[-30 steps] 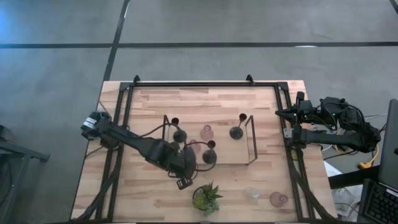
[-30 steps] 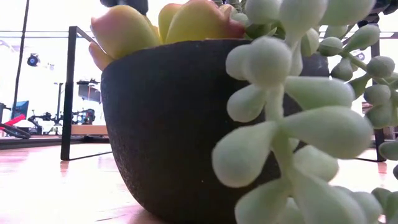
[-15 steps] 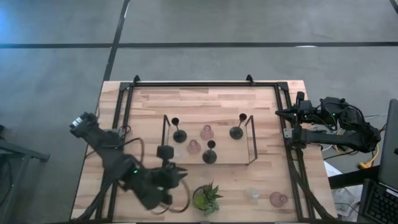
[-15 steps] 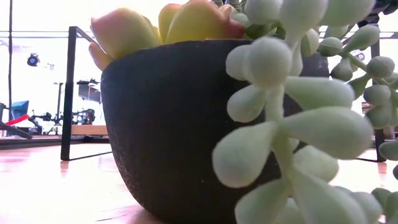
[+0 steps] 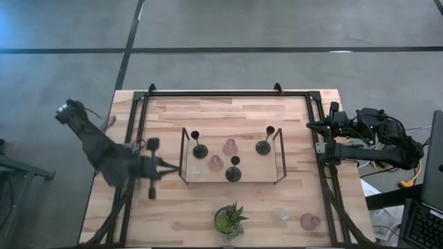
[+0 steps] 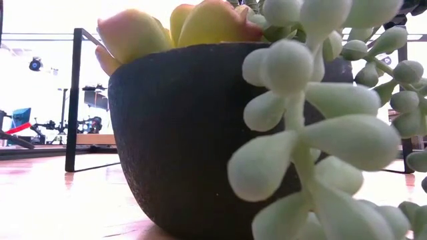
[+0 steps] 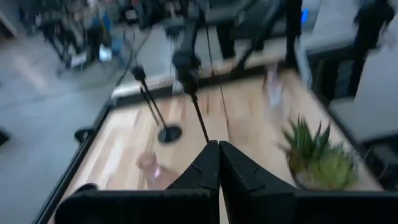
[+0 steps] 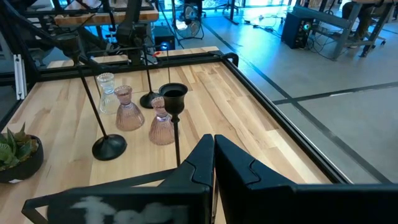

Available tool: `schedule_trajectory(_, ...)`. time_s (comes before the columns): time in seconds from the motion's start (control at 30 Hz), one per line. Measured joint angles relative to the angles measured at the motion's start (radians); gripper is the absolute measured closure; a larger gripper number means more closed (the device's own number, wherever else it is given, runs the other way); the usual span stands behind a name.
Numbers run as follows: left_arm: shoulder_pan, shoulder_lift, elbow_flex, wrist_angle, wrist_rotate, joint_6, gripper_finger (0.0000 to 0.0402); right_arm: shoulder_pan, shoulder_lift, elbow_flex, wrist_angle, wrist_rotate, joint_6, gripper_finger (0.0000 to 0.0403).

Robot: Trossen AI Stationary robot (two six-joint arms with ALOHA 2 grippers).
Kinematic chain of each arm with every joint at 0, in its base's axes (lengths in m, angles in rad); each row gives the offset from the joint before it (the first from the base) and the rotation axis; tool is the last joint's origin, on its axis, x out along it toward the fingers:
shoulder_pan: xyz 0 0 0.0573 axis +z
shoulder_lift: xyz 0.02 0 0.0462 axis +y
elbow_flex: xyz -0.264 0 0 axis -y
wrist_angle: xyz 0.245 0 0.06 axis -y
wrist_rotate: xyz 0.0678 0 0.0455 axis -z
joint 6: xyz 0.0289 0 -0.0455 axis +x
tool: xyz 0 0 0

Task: Pick & Place candle stick holders
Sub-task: Put the pink glass candle holder on the shelf

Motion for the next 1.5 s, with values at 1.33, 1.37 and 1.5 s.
schedule_trajectory(1.33, 0.596, -0.944, -0.859, 0.333, 0.342, 0.064, 0.0401, 0.000, 0.000, 0.000, 0.001, 0.000, 0.000, 0.0394)
schedule_trajectory(1.37, 0.630, -0.940, -0.859, 0.324, 0.374, 0.056, 0.0401, 0.000, 0.000, 0.000, 0.001, 0.000, 0.000, 0.0394)
schedule_trajectory(1.5, 0.762, -0.919, -0.875, 0.307, 0.517, 0.041, 0.0401, 0.000, 0.000, 0.000, 0.001, 0.000, 0.000, 0.0394)
